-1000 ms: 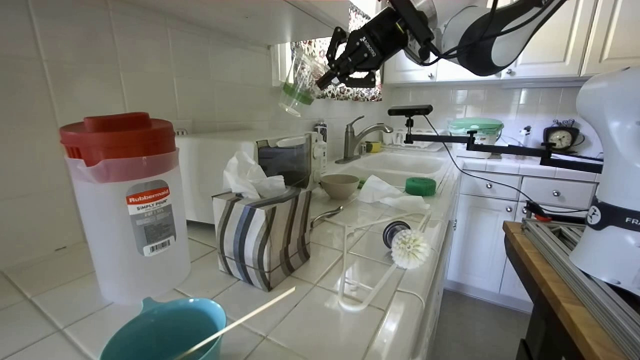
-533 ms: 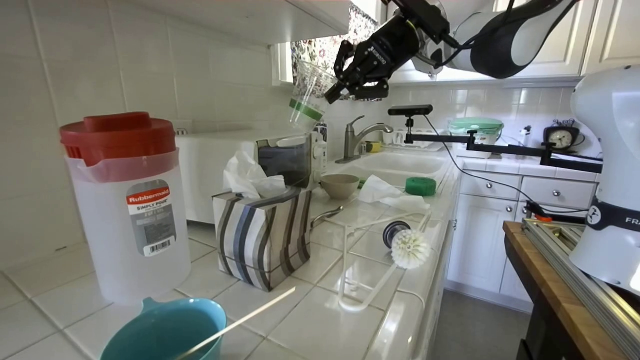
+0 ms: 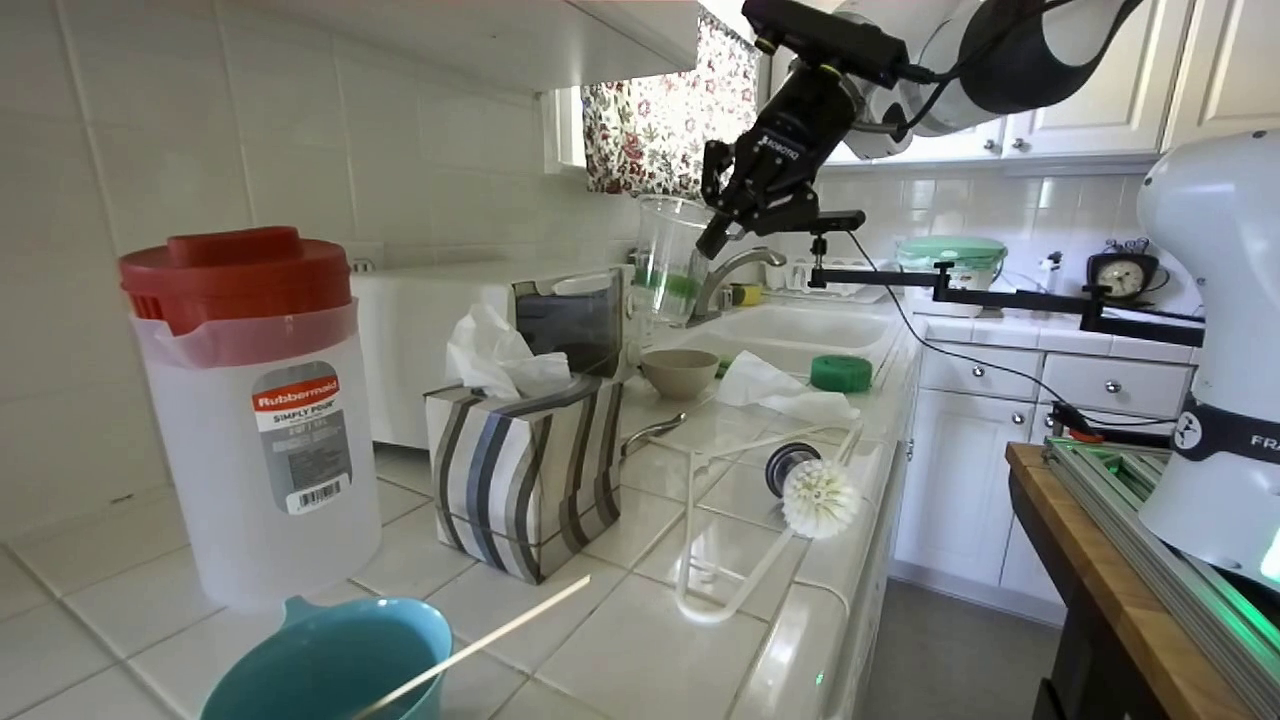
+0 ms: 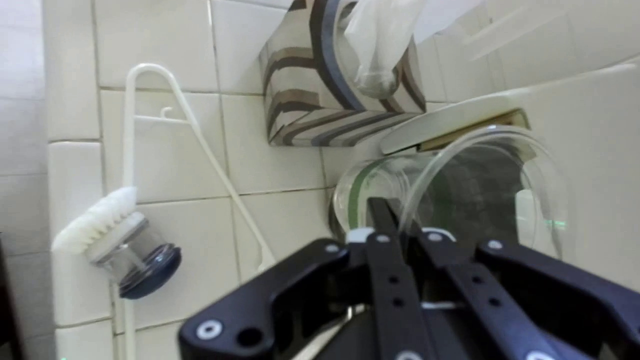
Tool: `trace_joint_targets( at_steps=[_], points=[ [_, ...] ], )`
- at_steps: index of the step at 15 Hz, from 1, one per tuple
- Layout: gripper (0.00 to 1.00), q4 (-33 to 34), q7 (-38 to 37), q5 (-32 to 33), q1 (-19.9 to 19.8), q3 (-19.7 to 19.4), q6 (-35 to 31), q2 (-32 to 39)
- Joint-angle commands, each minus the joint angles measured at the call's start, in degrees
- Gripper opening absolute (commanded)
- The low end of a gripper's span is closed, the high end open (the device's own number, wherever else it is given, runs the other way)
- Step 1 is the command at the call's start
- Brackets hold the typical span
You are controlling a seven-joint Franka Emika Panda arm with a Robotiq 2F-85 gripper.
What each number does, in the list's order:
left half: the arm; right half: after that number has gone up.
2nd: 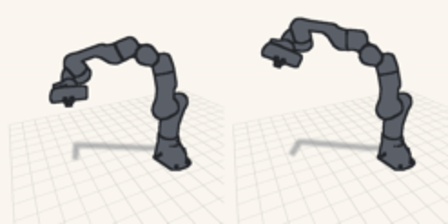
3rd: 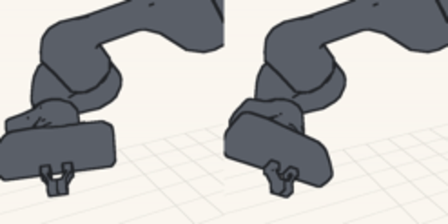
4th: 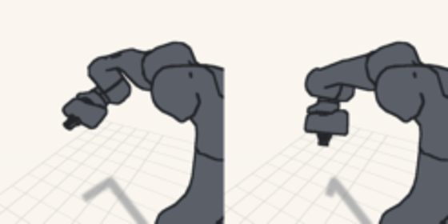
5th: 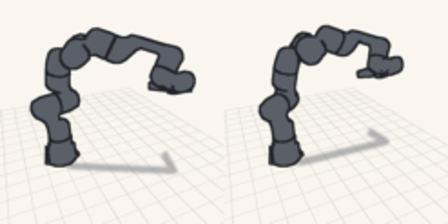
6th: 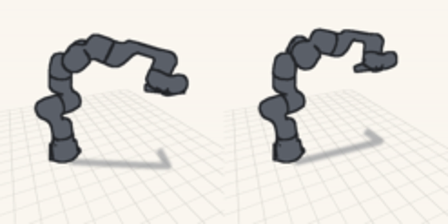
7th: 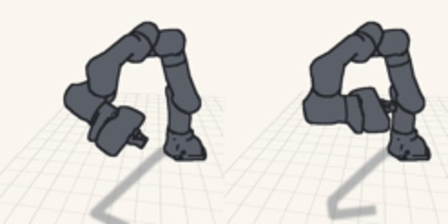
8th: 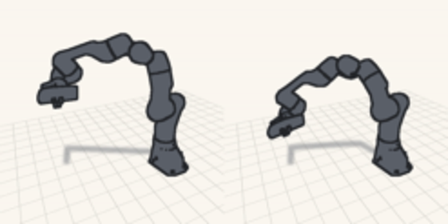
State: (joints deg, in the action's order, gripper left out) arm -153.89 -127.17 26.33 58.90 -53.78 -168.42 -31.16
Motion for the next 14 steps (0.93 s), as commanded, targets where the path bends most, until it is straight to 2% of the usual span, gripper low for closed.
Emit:
trace_joint_targets(
  at_steps=[1, 5, 8, 10, 11, 12, 14],
  points=[
    [0.01, -0.55, 10.21, -15.94, -4.38, 4.75, 6.1, 0.82],
    [0.01, 0.26, 20.14, -31.9, -17.27, 15.88, 11.68, 7.24],
    [0.01, 0.34, 24.65, -37.29, -29.68, 27.18, 12.98, 12.12],
    [0.01, 0.45, 25.82, -38.05, -38.83, 35.96, 12.06, 15.14],
    [0.01, 0.21, 25.31, -36.14, -43.14, 40.11, 9.94, 16.74],
    [0.04, -0.01, 26.83, -40.77, -43.44, 41.1, 12.35, 14.9],
    [0.04, 0.04, 26.13, -39.41, -47.31, 44.9, 10.89, 16.89]
  ],
)
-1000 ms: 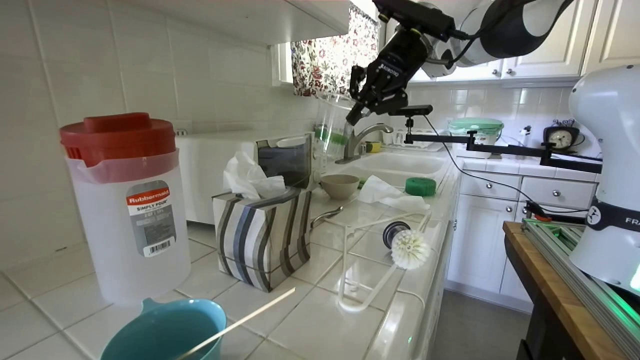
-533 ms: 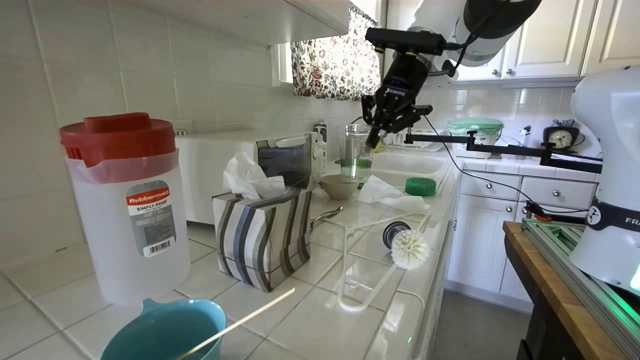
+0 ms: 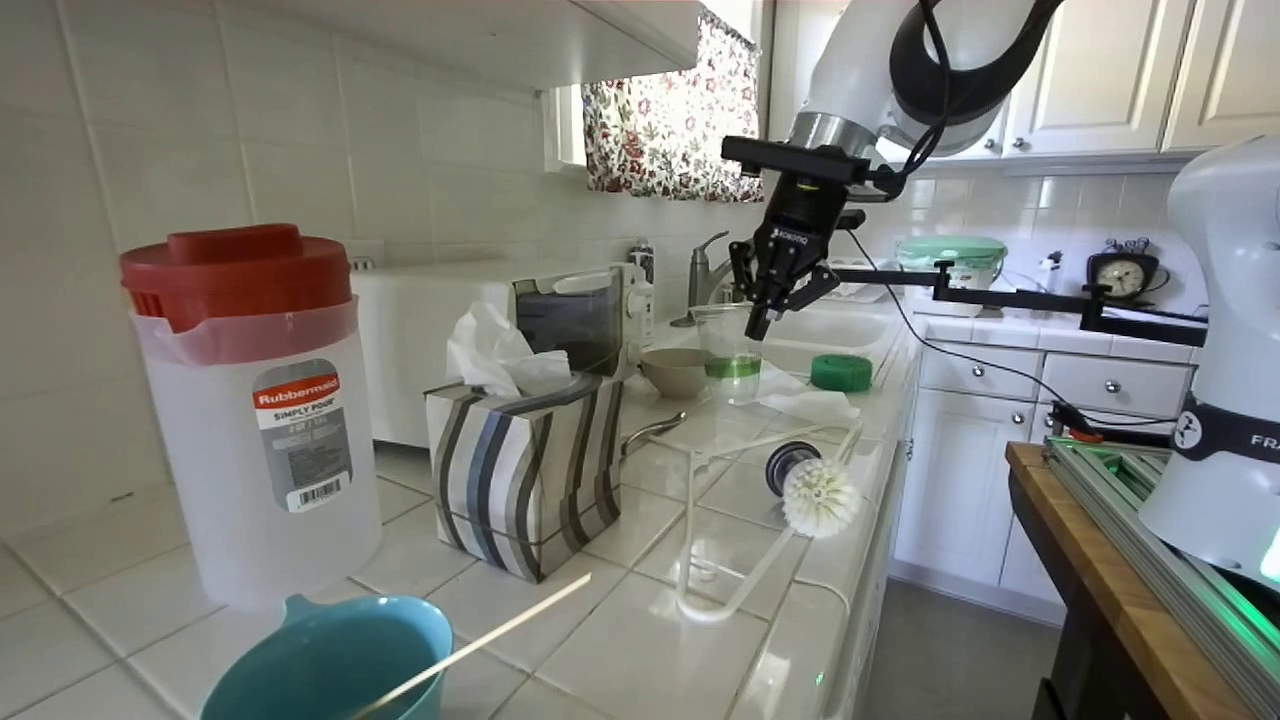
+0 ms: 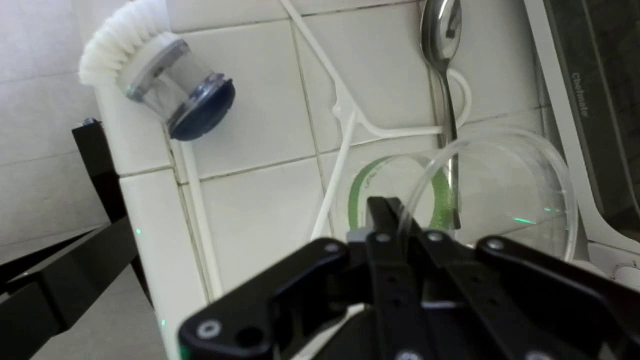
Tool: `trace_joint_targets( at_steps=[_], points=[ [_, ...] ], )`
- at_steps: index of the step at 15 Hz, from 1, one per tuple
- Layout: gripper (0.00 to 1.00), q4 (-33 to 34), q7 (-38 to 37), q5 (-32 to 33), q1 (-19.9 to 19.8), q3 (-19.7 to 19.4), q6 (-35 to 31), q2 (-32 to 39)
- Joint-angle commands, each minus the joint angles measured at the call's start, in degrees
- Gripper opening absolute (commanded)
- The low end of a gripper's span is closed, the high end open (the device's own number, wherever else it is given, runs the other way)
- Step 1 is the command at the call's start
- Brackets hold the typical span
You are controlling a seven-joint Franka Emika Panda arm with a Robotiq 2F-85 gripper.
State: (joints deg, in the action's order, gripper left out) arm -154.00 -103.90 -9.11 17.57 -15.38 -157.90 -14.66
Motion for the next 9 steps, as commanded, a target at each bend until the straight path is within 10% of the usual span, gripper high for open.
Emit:
trace_joint_targets(
  at_steps=[1, 9],
  points=[
    [0.04, 0.29, 2.75, -3.78, -6.45, 7.01, 0.19, 0.79],
    [0.01, 1.13, -13.79, 6.48, -20.54, 18.39, 1.42, 2.69]
  ],
)
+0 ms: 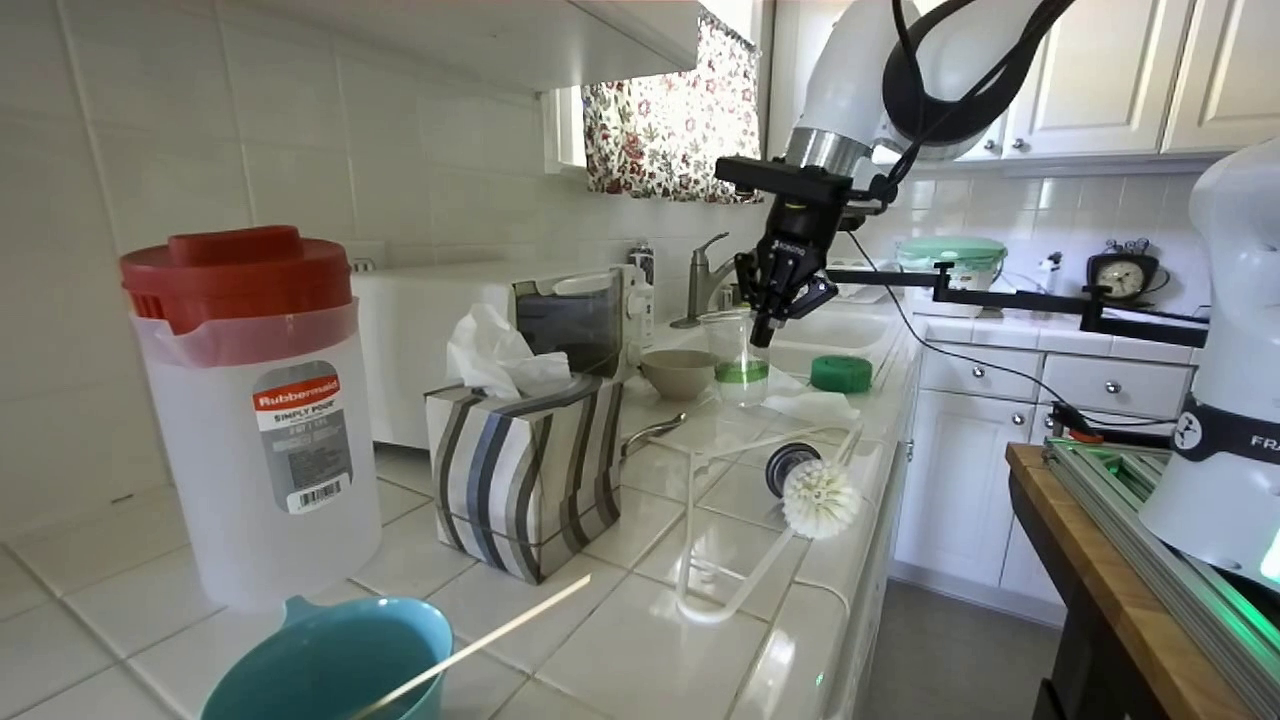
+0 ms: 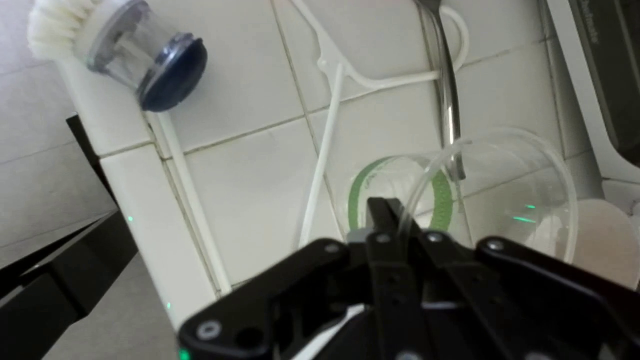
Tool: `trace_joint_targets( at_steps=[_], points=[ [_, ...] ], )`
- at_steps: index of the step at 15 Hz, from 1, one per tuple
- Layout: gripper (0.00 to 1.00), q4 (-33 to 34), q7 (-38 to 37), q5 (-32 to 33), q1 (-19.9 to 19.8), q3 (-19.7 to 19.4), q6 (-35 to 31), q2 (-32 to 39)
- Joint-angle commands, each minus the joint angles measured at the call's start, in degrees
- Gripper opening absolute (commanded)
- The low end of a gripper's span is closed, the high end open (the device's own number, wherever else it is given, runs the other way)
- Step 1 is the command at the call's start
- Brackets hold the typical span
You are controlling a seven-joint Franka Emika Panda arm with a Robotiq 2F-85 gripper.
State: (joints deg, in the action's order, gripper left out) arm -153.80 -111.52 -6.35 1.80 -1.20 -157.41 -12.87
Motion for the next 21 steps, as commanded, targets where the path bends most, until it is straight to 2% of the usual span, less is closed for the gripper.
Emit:
trace_joint_targets(
  at_steps=[1, 5, 10, 11, 12, 14, 21],
  points=[
    [0.01, 1.06, -7.6, 4.37, -5.61, 5.02, 0.83, 1.03],
    [0.01, 1.53, -14.49, 7.4, -7.8, 7.75, -2.63, 2.99],
    [0.01, 2.88, -21.89, 12.69, -9.33, 9.77, -11.13, 7.41],
    [0.01, 1.61, -18.39, 10.25, -7.87, 8.56, -8.81, 5.21],
    [0.04, 1.64, -18.73, 10.41, -7.9, 8.65, -9.29, 5.82],
    [0.01, 1.62, -18.71, 10.4, -7.9, 8.64, -9.25, 5.86],
    [0.01, 1.6, -19.39, 11.49, -8.35, 8.85, -9.61, 6.17]
  ],
)
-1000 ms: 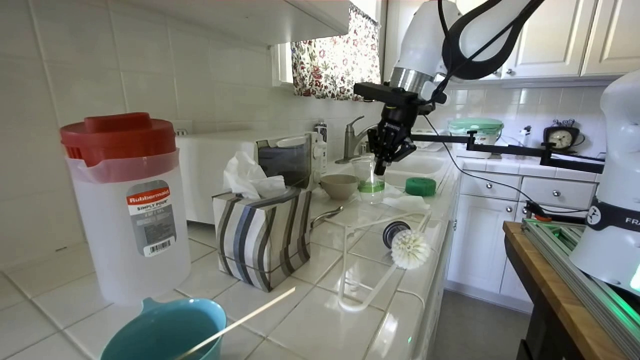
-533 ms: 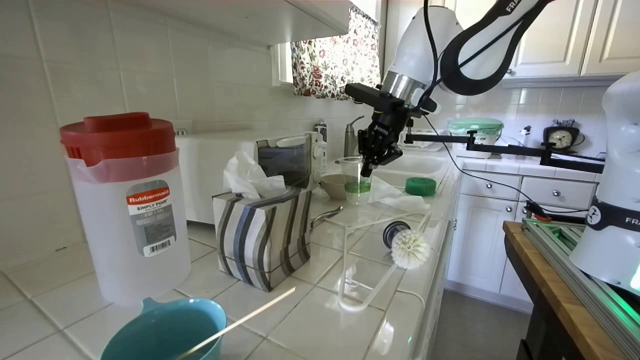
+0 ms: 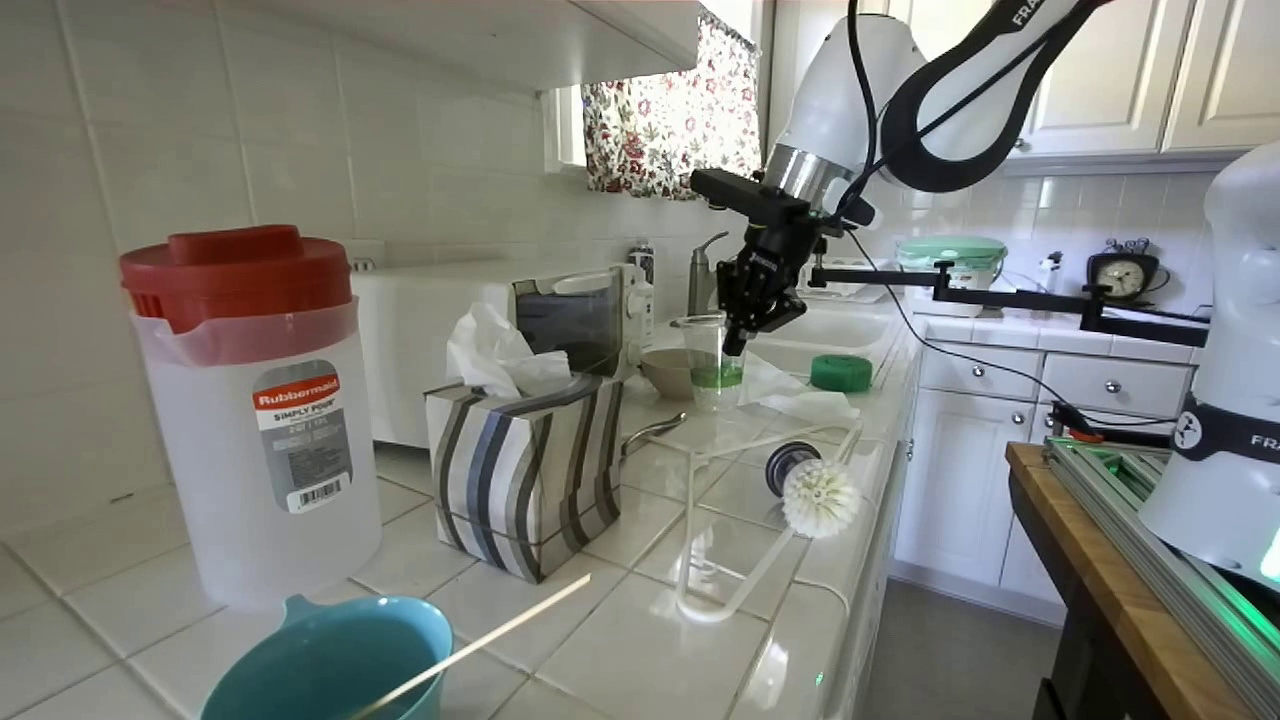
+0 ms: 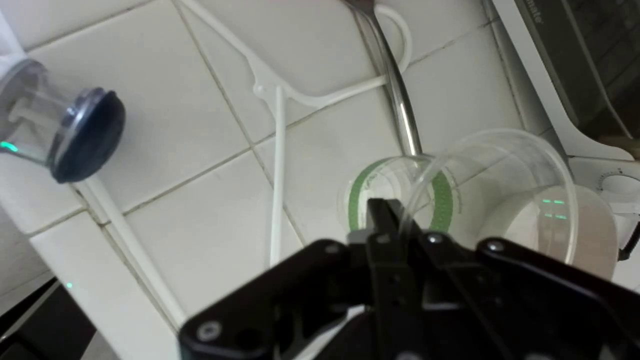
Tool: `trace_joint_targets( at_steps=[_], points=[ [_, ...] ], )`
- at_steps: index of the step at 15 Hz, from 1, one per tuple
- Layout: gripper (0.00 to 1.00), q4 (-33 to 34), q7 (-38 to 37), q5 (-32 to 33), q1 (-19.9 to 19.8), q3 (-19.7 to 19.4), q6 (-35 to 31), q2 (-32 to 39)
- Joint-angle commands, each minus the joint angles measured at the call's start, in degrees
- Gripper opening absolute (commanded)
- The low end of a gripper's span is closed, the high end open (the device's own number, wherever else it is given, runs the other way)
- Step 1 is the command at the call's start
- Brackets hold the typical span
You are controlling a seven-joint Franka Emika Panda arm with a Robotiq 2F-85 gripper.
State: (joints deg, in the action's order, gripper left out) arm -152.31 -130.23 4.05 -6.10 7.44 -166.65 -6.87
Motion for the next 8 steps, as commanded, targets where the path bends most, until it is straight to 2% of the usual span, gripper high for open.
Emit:
trace_joint_targets(
  at_steps=[1, 8],
  points=[
    [0.01, 0.15, -0.14, 0.77, -0.2, 0.15, -0.68, 0.42],
    [0.01, 0.66, -0.49, 1.5, -0.32, 0.71, -1.01, 2.39]
  ],
)
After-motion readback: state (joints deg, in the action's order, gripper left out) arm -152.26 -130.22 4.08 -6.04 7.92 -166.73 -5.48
